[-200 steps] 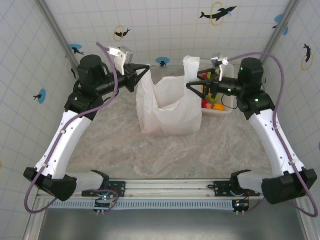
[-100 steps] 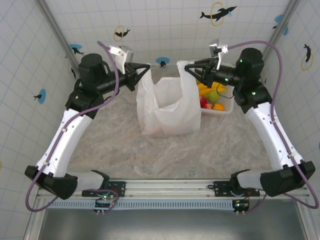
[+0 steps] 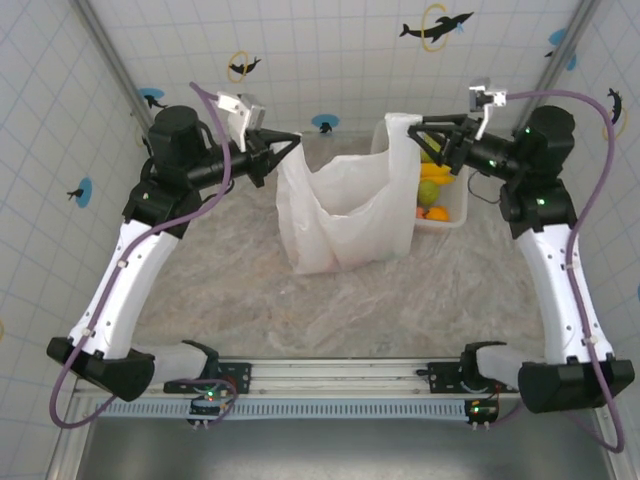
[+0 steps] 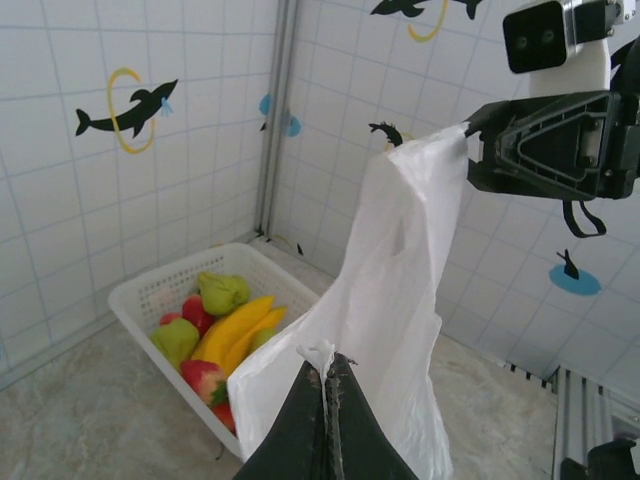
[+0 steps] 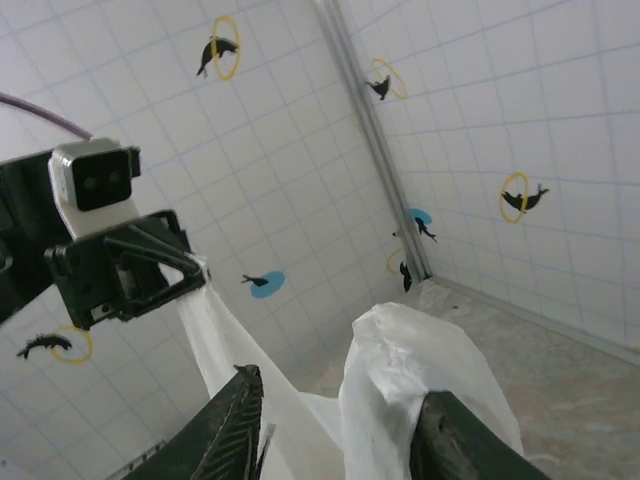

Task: Place the fake fruits into the plastic bag and tie a complex knot

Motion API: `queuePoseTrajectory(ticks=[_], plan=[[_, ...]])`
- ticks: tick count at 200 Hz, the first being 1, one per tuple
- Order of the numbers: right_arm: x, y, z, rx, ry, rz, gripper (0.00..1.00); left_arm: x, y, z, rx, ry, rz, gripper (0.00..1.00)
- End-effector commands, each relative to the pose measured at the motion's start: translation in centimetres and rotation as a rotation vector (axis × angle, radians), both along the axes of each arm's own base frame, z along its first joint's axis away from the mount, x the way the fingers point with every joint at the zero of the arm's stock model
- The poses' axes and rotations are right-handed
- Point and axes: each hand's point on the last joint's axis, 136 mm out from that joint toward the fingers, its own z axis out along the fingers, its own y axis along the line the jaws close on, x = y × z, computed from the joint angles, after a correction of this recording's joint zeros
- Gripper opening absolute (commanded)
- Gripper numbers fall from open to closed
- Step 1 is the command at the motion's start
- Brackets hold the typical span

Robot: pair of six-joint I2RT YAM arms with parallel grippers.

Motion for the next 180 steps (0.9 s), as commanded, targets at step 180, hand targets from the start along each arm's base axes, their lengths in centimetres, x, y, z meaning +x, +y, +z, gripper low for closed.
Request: queuePoseTrajectory(ticks=[180], plan=[[-6.3,15.6,-4.5,-0.226,-0.278,0.39,0.68,-5.1,-1.4,0.4,0.058,-0.226,-0.355,0.0]])
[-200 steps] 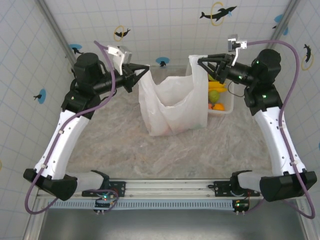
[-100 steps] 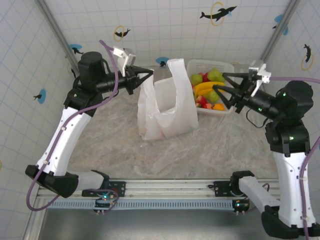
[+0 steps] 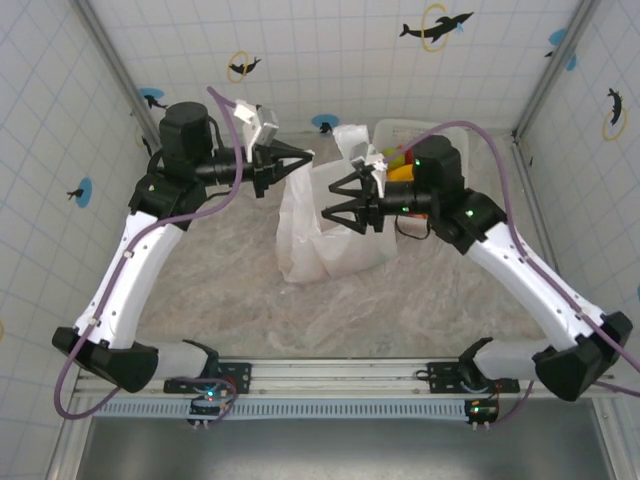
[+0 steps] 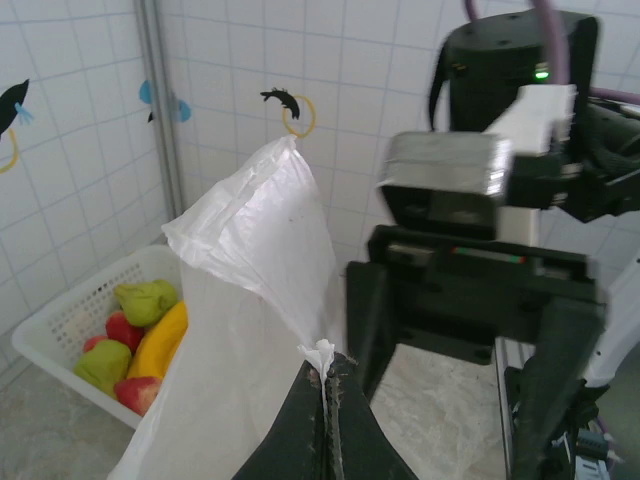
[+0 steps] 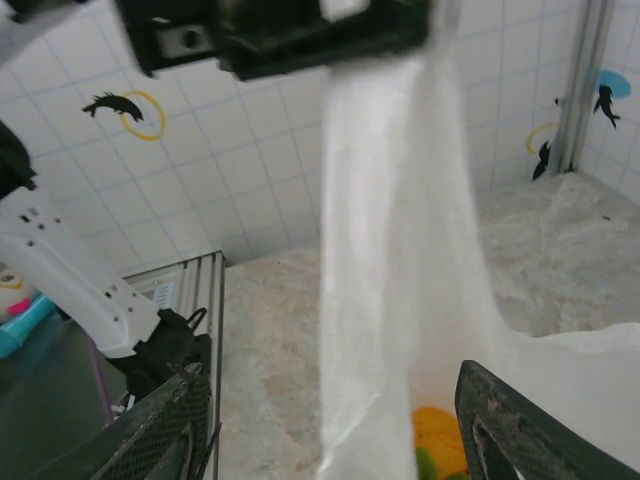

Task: Place the fake fruits into the plastic bag and tie a complex knot

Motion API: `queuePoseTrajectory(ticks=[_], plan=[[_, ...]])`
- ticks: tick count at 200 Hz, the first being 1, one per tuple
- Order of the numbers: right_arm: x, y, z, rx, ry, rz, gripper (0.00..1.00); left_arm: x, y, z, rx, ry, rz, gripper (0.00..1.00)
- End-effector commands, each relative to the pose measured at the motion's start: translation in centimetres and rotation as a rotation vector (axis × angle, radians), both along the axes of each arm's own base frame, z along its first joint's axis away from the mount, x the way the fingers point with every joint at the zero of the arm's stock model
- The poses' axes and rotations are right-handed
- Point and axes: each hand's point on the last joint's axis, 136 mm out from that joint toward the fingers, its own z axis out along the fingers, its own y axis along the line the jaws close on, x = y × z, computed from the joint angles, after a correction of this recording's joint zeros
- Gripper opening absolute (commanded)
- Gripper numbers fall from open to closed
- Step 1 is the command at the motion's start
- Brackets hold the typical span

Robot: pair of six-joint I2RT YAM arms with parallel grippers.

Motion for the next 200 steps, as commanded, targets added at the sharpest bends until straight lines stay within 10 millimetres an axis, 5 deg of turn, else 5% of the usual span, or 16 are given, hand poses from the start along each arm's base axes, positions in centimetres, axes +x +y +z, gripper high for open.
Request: queuePoseTrajectory(ticks=[1,38,88,123,145,175,200], plan=[[1.2,0.2,4.9,0.099,-0.161,-0.004,0.68,-2.0,0.4,1.7,-0.018,-0.121,-0.087,0.0],[2.4,1.8,5.8,0.165,-0.178,0.042,0.82,-1.8,0.1,1.3,-0.015,-0.12,-0.12,0.0],[1.9,3.8,5.6,0.209,-0.146,0.124,0.8,-1.9,-0.3,1.4,-0.029,-0.115,-0.165,0.0],[1.7,5.0,5.3,0.228,-0.116,0.146,0.61,-1.8,-0.4,1.4,-0.038,-0.112,-0.173,0.0],[1.5,5.2,5.3,0.227,-0.1,0.145,0.37,-1.3,-0.3,1.4,-0.044,-0.111,-0.153,0.0],[2.0,4.6,5.1,0.201,-0.09,0.081,0.0,0.1,1.0,2.4,-0.097,-0.108,-0.07,0.32],[3.1,4.1,5.3,0.192,-0.079,0.004,0.0,0.8,3.5,3.1,-0.163,-0.128,0.034,0.52]])
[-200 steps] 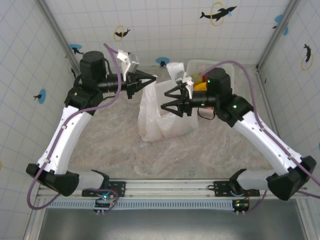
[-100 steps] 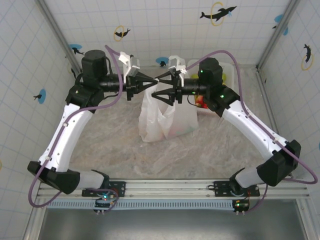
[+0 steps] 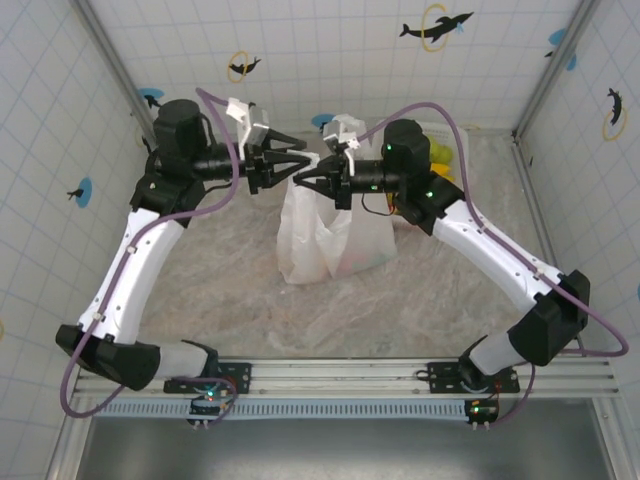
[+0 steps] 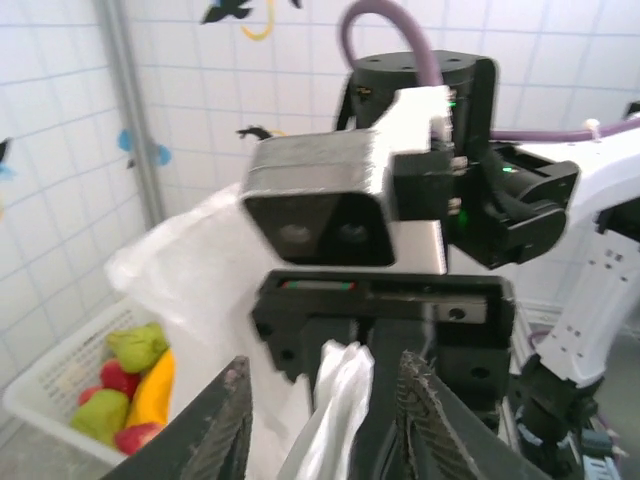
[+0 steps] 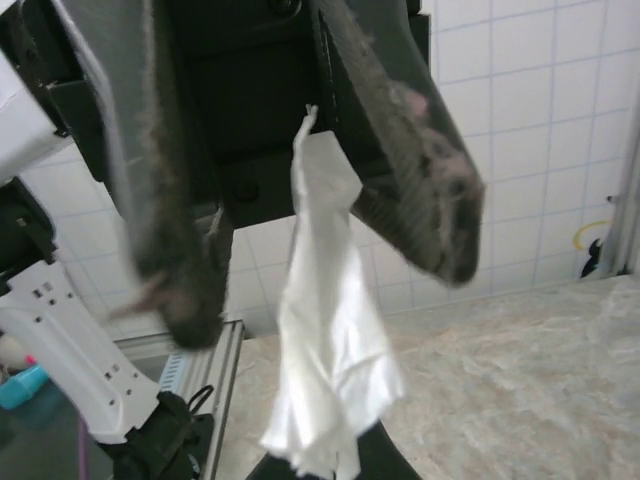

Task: Place the fake fruits into the plastic bag and tie a complex knot

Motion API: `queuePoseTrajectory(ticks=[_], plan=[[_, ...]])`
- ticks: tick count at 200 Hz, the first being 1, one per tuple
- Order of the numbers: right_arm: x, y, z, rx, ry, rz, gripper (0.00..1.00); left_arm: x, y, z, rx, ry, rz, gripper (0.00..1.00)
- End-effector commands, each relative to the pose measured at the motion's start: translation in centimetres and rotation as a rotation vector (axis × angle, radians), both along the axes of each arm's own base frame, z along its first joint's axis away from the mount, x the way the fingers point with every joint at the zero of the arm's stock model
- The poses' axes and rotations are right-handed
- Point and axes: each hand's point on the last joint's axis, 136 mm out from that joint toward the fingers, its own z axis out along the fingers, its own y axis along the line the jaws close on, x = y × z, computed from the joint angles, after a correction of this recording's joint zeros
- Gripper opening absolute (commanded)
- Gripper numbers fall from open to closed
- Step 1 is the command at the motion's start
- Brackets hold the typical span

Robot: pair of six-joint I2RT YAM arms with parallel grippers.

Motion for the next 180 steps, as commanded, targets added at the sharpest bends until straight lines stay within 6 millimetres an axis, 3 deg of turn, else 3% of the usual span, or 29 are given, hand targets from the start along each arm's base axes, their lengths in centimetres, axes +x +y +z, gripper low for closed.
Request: queuePoseTrajectory(ticks=[1,33,39,64,95,145,180], plan=[[0.5,-1.0,2.6,0.032,-0.035,-0.077,0.0,0.0,2.3,2.7,-0.097,-0.066,0.087,0.53],[1.2,-1.5,3.2,0.043,-0.025,-0.129,0.0,-0.6,4.8,-0.1,-0.104,-0.039,0.244,0.73],[1.3,-1.6,3.4,0.047,-0.022,-0.136,0.0,-0.7,5.0,-1.4,-0.106,-0.017,0.263,0.77],[1.1,-1.7,4.2,0.07,-0.023,-0.128,0.0,-1.5,5.2,-4.2,-0.136,0.017,0.262,0.81],[0.7,-1.6,4.7,0.09,-0.023,-0.116,0.0,-1.0,4.5,-5.7,-0.166,0.086,0.218,0.82],[0.7,-1.6,4.7,0.092,-0.018,-0.128,0.0,-0.4,1.2,-6.7,-0.148,0.114,0.123,0.81],[0.8,-1.6,5.1,0.102,-0.015,-0.144,0.0,-0.6,-1.0,-7.7,-0.131,0.141,0.043,0.64]])
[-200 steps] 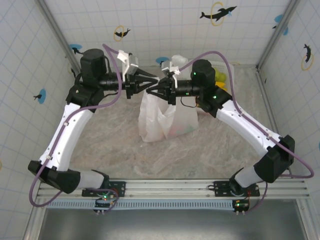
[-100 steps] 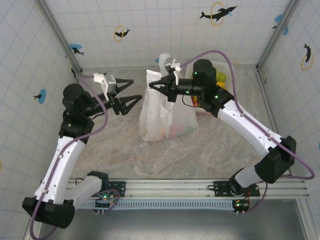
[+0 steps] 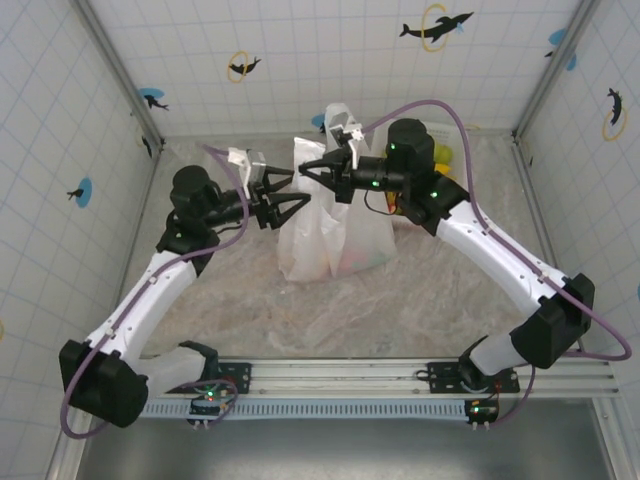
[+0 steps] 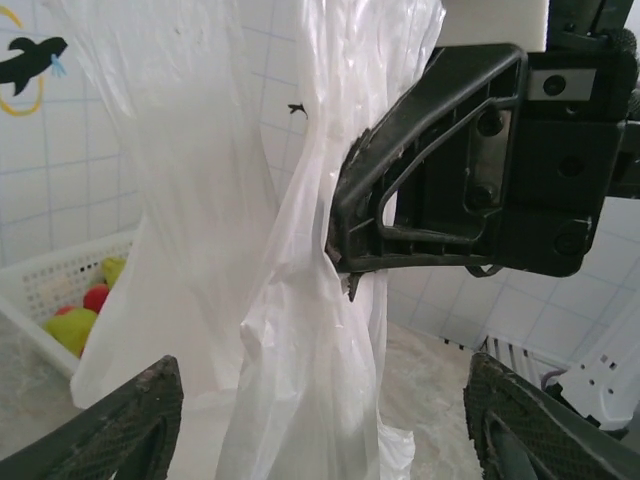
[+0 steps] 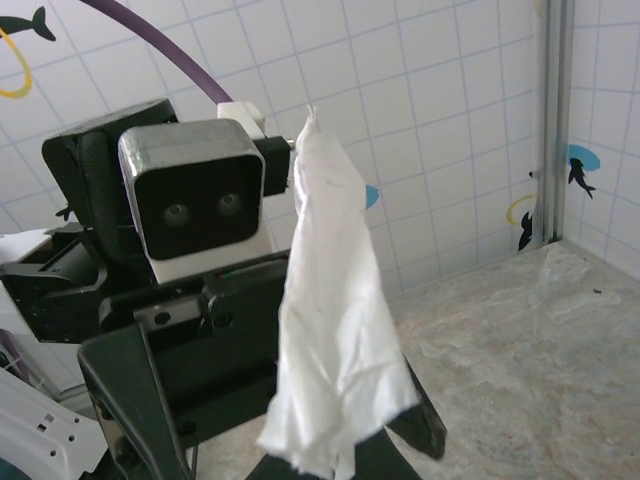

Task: Place the fake fruits into the plastic bag and tie a complex knot

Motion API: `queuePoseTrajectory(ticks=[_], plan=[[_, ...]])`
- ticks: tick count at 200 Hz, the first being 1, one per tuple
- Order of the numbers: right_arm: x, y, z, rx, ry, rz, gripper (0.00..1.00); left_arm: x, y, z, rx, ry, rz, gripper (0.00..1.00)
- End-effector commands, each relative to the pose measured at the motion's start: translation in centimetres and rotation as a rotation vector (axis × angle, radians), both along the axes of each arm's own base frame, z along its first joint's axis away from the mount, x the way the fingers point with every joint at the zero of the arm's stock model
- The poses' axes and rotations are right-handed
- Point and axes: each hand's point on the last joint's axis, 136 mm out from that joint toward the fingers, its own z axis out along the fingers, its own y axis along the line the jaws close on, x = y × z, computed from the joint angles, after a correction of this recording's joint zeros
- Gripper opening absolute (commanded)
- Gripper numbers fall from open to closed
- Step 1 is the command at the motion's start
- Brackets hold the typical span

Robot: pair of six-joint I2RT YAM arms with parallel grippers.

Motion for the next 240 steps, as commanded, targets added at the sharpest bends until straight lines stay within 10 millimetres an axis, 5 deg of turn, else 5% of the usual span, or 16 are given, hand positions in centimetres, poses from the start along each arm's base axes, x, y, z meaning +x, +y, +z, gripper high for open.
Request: queuePoseTrajectory(ticks=[1,63,108,160,193,240], plan=[[-1.0,-0.9,4.8,0.095,-0.096,-0.018,0.0,-0.7,-1.1,1.8,-0.027,-0.059,-0.061,0.64],[-1.2,-1.3,6.2,0.131,-0.1,-0.036,0.0,-0.2,-2.2,-1.1,0.006,-0.013,-0.082,0.25],[-1.2,-1.6,7.0,0.137,-0.104,-0.05,0.0,-0.3,-2.5,-3.5,0.003,0.014,-0.091,0.16],[-1.5,-2.5,7.9,0.15,-0.11,-0.059,0.0,-0.7,-2.5,-3.8,0.003,0.003,-0.111,0.0],[-2.0,-5.4,8.8,0.135,-0.114,-0.072,0.32,-0.7,-2.4,-4.0,0.018,-0.001,-0.098,0.0],[-3.9,-13.5,11.1,0.178,-0.21,-0.196,0.67,-0.4,-2.4,-4.1,0.024,-0.004,-0.087,0.0]])
